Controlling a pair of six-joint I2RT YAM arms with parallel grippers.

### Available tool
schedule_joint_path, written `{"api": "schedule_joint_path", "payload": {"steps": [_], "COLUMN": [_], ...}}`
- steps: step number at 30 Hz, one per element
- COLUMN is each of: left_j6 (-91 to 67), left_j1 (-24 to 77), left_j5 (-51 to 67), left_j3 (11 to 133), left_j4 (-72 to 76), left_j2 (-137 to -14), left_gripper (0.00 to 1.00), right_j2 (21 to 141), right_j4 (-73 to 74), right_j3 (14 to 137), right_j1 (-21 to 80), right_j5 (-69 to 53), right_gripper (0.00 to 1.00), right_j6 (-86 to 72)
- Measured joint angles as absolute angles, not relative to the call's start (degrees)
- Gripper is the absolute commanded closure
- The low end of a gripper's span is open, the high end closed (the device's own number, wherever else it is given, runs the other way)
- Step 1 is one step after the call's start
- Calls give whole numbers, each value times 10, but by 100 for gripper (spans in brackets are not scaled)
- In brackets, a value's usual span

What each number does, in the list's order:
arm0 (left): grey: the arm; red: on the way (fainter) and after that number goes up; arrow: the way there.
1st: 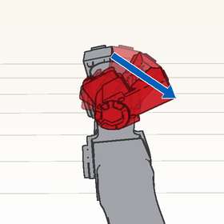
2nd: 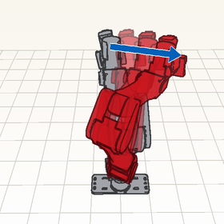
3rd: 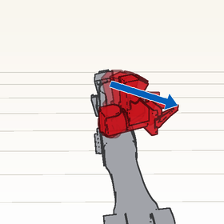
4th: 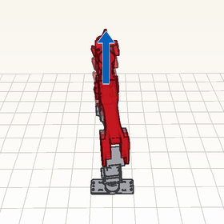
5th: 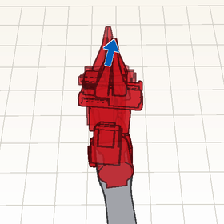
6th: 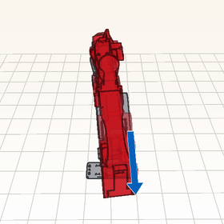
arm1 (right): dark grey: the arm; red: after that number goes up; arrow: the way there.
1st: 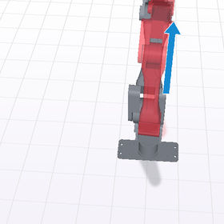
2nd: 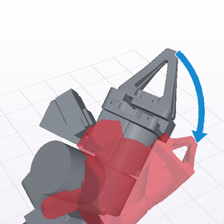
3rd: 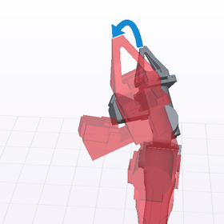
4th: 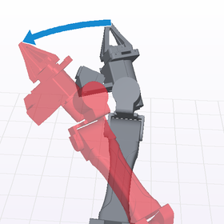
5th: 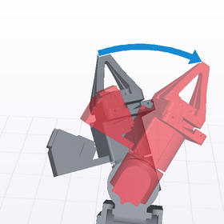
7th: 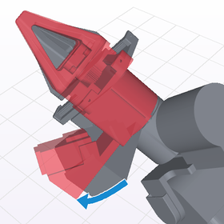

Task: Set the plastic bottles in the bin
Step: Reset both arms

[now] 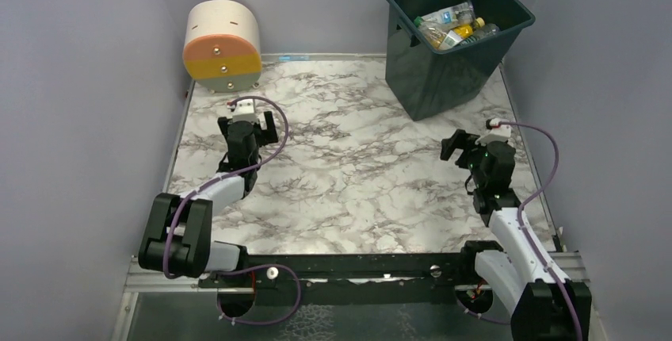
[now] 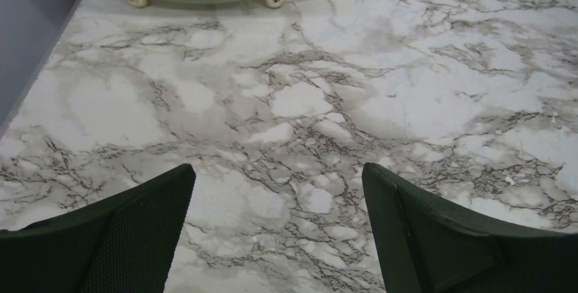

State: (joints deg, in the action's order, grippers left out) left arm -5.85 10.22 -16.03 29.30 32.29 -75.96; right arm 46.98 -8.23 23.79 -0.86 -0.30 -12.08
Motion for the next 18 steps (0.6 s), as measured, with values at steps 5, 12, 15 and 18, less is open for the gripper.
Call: {"api": "schedule_joint_path", "payload": {"steps": [5, 12, 15, 18], "left_j6": [-65, -46, -39, -35], "left_j1": [102, 102, 102, 102], "left_j5": [-163, -165, -164, -164], "left_j3": [272, 260, 260, 260], "left_j4": [373, 405, 411, 412], "left_j2": [-802, -822, -824, -824], "left_gripper": [1, 1, 1, 1], "right_j2": [522, 612, 670, 741], "right_j4": [-180, -345, -415, -482], "right_j3": [164, 114, 106, 107], "right_j1": [-9, -9, -9, -9], "right_j5": [19, 47, 51, 52], "right_gripper": [1, 1, 1, 1], "right_j6": [-130, -118, -116, -110]}}
